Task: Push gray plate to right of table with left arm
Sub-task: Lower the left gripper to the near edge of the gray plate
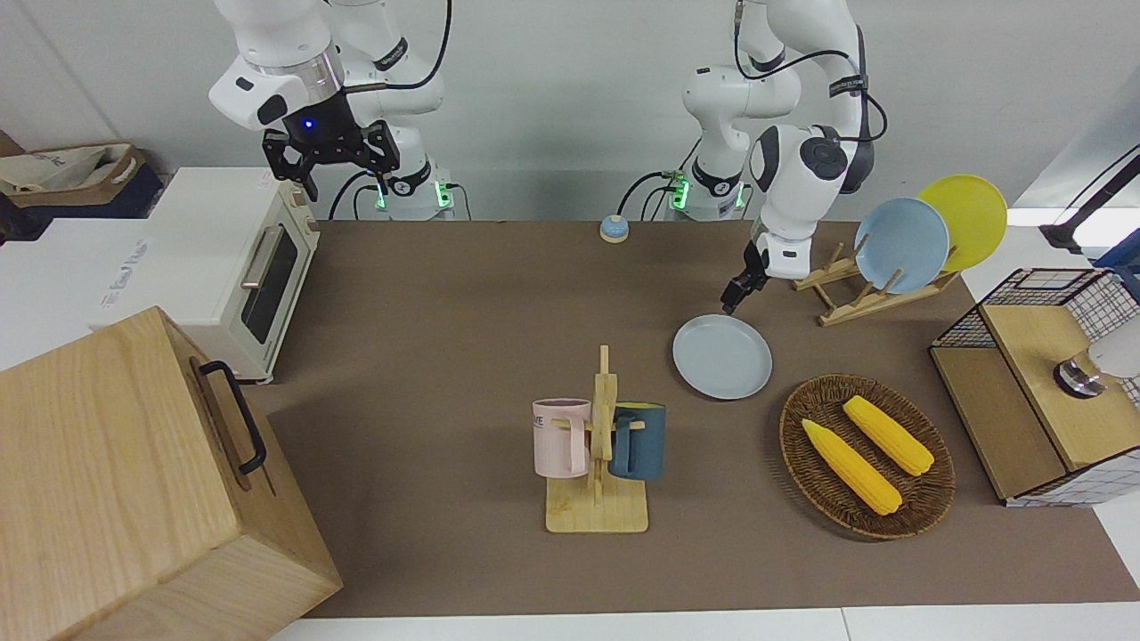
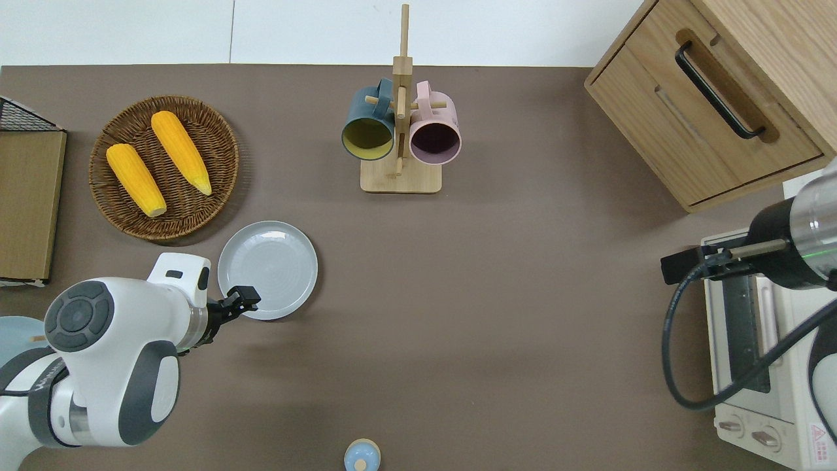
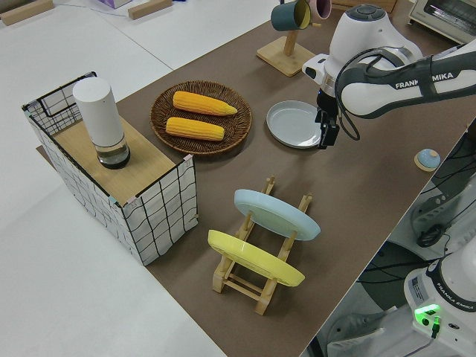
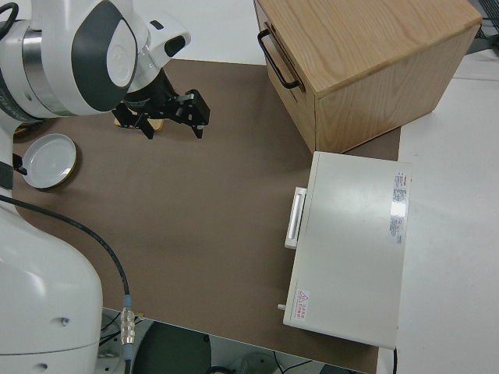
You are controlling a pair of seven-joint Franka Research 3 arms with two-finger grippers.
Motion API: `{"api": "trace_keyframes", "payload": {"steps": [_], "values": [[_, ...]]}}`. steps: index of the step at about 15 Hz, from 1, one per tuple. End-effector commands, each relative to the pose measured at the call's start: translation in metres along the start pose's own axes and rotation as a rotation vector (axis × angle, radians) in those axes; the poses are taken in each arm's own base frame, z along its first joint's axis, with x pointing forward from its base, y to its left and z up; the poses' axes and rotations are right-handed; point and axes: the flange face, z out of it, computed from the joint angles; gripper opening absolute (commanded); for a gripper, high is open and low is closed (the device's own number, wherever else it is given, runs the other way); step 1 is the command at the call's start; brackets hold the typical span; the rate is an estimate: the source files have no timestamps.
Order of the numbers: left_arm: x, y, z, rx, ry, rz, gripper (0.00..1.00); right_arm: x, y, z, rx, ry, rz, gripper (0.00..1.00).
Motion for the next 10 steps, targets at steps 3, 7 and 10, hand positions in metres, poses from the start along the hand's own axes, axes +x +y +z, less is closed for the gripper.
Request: {"api": "trace_keyframes", "payload": {"steps": [3, 7, 10], "values": [[0.003, -0.011, 0.018, -0.040, 0.045, -0.135, 0.99, -0.003, 0.002, -0.004, 0.010, -0.004, 0.006, 0.983], [0.009, -0.011, 0.030, -0.044, 0.046, -0.143, 0.99, -0.003, 0.001, -0.004, 0.010, -0.005, 0.006, 0.983], [0.013, -0.011, 0.044, -0.043, 0.045, -0.150, 0.99, -0.003, 0.001, -0.004, 0.010, -0.004, 0.006, 0.983]]}}
